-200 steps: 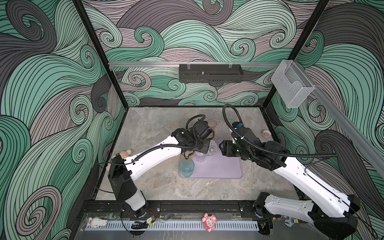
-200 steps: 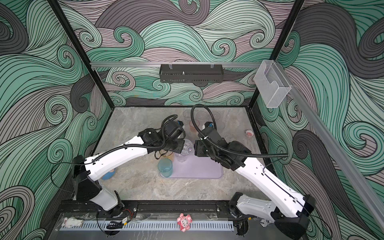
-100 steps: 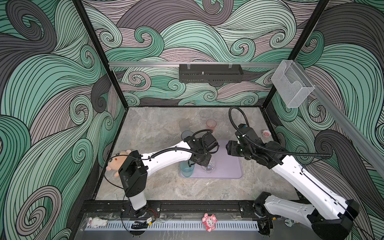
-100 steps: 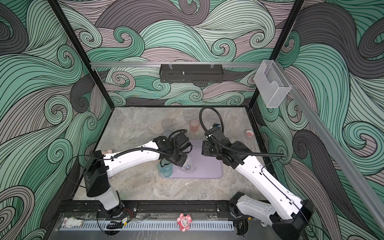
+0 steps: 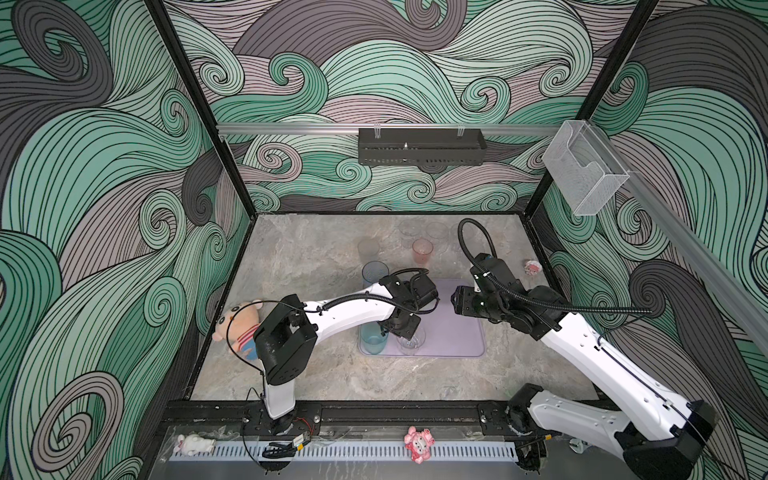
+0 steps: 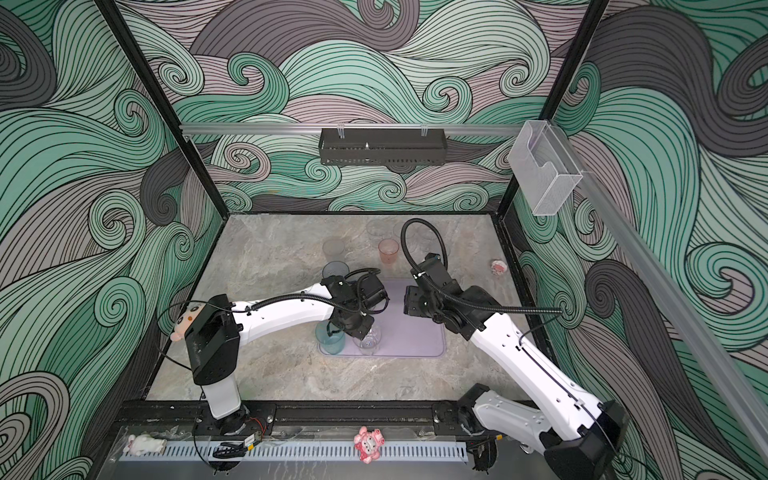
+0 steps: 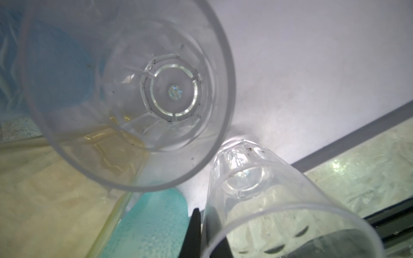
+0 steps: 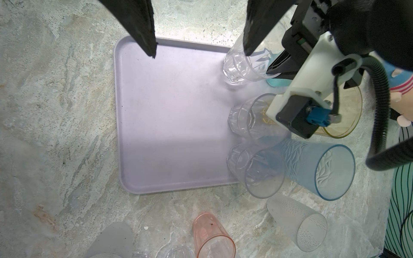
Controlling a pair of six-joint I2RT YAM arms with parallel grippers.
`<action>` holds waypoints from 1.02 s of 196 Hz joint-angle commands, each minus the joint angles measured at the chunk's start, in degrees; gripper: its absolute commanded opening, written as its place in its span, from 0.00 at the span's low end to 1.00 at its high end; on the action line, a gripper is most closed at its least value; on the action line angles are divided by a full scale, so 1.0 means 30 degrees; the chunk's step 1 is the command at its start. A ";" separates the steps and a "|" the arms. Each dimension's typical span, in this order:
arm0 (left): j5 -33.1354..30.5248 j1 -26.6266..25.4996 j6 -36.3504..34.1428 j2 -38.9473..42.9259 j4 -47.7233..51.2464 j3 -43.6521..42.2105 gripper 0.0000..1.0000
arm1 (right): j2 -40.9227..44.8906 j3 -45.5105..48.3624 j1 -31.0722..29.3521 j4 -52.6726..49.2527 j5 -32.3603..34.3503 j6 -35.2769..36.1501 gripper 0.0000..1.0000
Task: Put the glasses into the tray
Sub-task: 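Lower the clear glass onto the tray beside the teal cup and open the left gripper, then raise and draw the left gripper back from the tray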
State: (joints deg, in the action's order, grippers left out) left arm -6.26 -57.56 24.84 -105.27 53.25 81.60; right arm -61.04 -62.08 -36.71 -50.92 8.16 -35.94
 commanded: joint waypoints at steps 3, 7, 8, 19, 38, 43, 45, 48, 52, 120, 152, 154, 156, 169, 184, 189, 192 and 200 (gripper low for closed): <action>-0.0649 -0.0103 -0.0563 -0.0501 0.1021 0.0632 0.00 | 0.0056 0.0376 0.0107 0.0285 -0.0224 0.0200 0.62; -0.0748 -0.0110 -0.0613 -0.0528 0.1038 0.0657 0.00 | 0.0128 0.0441 0.0111 0.0288 -0.0230 0.0204 0.62; -0.0766 -0.0100 -0.0623 -0.0531 0.1048 0.0659 0.00 | 0.0129 0.0446 0.0124 0.0295 -0.0231 0.0204 0.62; -0.0983 -0.0097 -0.0683 -0.0613 0.1159 0.0732 0.01 | 0.0214 0.0629 0.0134 0.0384 -0.0228 0.0120 0.62; -0.1084 -0.0117 -0.0780 -0.0546 0.1319 0.0807 0.07 | 0.0219 0.0799 0.0139 0.0412 -0.0301 0.0111 0.62; -0.1105 -0.0107 -0.0807 -0.0512 0.1309 0.0850 0.08 | 0.0218 0.0780 0.0173 0.0391 -0.0307 0.0131 0.62; -0.1106 -0.0095 -0.0809 -0.0506 0.1340 0.0862 0.09 | 0.0233 0.0797 0.0190 0.0390 -0.0316 0.0142 0.62; -0.1102 -0.0117 -0.0809 -0.0479 0.1323 0.0913 0.10 | 0.0246 0.0794 0.0195 0.0390 -0.0289 0.0145 0.62; -0.1109 -0.0114 -0.0859 -0.0455 0.1396 0.0986 0.12 | 0.0269 0.0815 0.0192 0.0394 -0.0317 0.0154 0.62; -0.1238 -0.0118 -0.0831 0.0516 0.2839 0.3023 0.30 | 0.0352 0.2034 0.0284 0.1463 -0.1045 -0.0159 0.61; -0.1192 -0.0084 -0.1003 0.1640 0.3091 0.3710 0.32 | -0.0492 0.3429 -0.0294 0.2881 -0.2330 -0.0949 0.59; -0.1193 -0.0067 -0.1026 0.1694 0.3104 0.3789 0.32 | -0.0582 0.3459 -0.0322 0.2888 -0.2345 -0.0992 0.59; -0.1216 -0.0063 -0.1032 0.1759 0.3165 0.3837 0.32 | -0.0656 0.3444 -0.0381 0.2904 -0.2342 -0.0996 0.59; -0.1368 0.0023 -0.1204 0.2241 0.3336 0.4155 0.32 | -0.1111 0.3653 -0.0957 0.3064 -0.2251 -0.1190 0.59; -0.1695 0.0283 -0.1485 0.2990 0.3328 0.4134 0.32 | -0.1561 0.4199 -0.1573 0.3668 -0.2133 -0.1540 0.59; -0.1904 0.0440 -0.1597 0.3264 0.3319 0.4018 0.32 | -0.1735 0.4401 -0.1760 0.3895 -0.2172 -0.1681 0.58; -0.2037 0.0547 -0.1670 0.3468 0.3284 0.3907 0.32 | -0.1872 0.4500 -0.1877 0.4010 -0.2187 -0.1738 0.58; -0.2496 0.0840 -0.1880 0.3996 0.3164 0.3555 0.32 | -0.2206 0.4707 -0.2253 0.4241 -0.2228 -0.1901 0.58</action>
State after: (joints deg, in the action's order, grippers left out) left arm -9.80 -56.97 21.28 -98.37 60.47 91.98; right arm -65.58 -49.93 -40.95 -41.56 2.31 -39.16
